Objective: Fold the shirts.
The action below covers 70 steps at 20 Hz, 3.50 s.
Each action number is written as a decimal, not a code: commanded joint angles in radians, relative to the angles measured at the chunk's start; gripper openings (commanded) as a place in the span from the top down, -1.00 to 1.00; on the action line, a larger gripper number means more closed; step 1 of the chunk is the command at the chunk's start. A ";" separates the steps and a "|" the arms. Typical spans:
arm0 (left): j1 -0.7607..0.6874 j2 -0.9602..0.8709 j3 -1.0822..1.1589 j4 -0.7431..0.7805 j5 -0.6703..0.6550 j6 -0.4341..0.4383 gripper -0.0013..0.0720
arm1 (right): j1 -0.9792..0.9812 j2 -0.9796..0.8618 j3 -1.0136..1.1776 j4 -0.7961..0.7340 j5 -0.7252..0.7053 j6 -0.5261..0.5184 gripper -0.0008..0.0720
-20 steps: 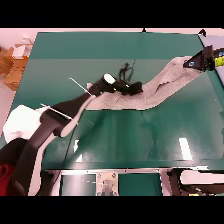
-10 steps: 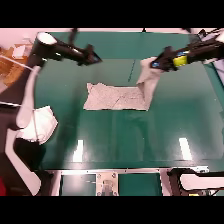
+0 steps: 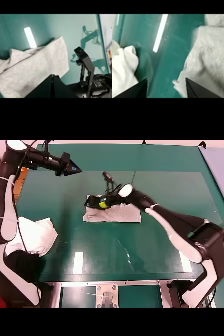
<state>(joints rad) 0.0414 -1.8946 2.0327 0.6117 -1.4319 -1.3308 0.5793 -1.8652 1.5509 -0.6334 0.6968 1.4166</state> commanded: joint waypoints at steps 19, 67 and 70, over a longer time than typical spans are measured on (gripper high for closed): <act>0.006 0.002 -0.004 0.040 -0.017 0.030 0.91 | -0.571 0.010 -0.245 0.029 0.419 -0.153 -0.65; 0.005 0.003 -0.003 0.040 0.002 0.038 0.91 | -2.009 0.528 -0.236 -0.876 0.750 0.310 0.94; 0.001 0.013 -0.004 0.059 -0.002 0.034 0.92 | -1.718 0.575 -0.201 -0.750 0.608 0.240 0.94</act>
<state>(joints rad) 0.0463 -1.8889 2.0289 0.6544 -1.4410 -1.2953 -1.3663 -1.3254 1.2846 -1.4063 1.3941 1.6745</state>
